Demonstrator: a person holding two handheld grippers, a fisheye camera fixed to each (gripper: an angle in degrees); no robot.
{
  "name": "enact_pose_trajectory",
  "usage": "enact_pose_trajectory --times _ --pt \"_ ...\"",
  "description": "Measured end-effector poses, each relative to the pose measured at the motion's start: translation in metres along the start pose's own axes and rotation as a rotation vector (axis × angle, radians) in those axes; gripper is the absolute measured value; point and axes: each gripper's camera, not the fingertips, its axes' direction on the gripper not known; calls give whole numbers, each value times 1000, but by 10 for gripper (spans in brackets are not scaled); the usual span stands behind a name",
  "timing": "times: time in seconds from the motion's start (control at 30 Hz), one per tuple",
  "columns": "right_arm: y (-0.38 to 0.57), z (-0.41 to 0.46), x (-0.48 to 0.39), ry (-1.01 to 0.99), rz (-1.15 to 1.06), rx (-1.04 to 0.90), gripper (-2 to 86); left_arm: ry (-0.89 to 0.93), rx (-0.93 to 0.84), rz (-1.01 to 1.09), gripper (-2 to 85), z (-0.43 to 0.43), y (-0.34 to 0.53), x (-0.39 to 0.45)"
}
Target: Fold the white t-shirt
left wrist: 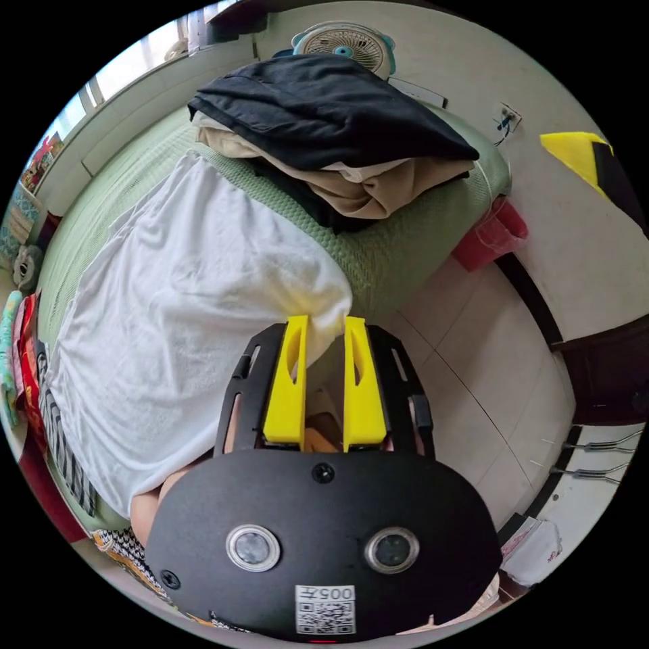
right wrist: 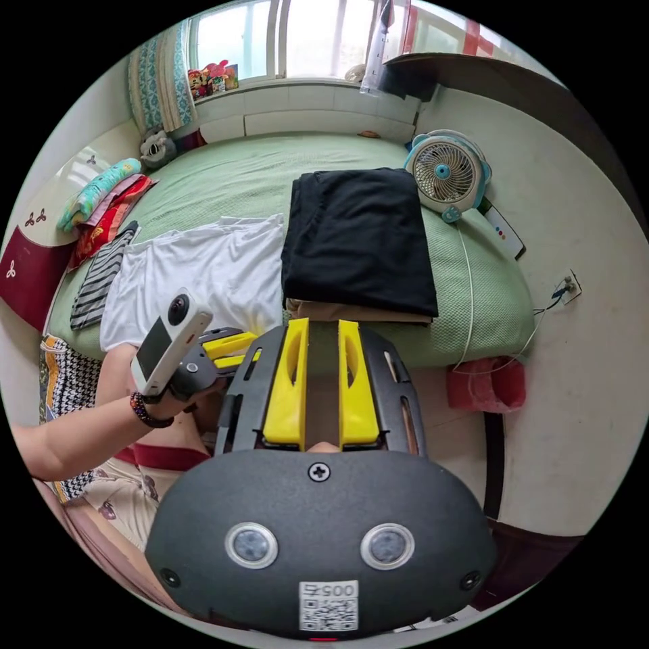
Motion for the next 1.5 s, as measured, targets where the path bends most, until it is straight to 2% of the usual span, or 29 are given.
enact_pose_trajectory --times 0.17,0.27,0.47,0.63,0.7,0.9,1.27,1.4,1.5 --pt "-11 15 10 -49 -16 -28 77 -28 11 24 54 -1 5 -1" --pt "-23 25 13 -75 -30 -37 77 66 -6 5 43 -14 8 -18" --pt "-75 47 21 -184 -33 -43 85 202 102 -94 40 -66 36 -74" --pt "-142 107 34 -412 45 -197 107 235 154 -170 39 -92 58 -114" --pt "-160 132 40 -442 77 -255 113 250 164 -203 39 -99 67 -132" --pt "-200 198 56 -472 161 -373 117 284 162 -194 37 -108 80 -153" --pt "-238 254 62 -408 211 -409 114 291 147 -168 38 -131 96 -179" --pt "-245 262 69 -407 222 -422 71 287 145 -154 38 -141 105 -181" --pt "-247 254 72 -453 215 -356 34 302 151 -149 38 -150 112 -181"
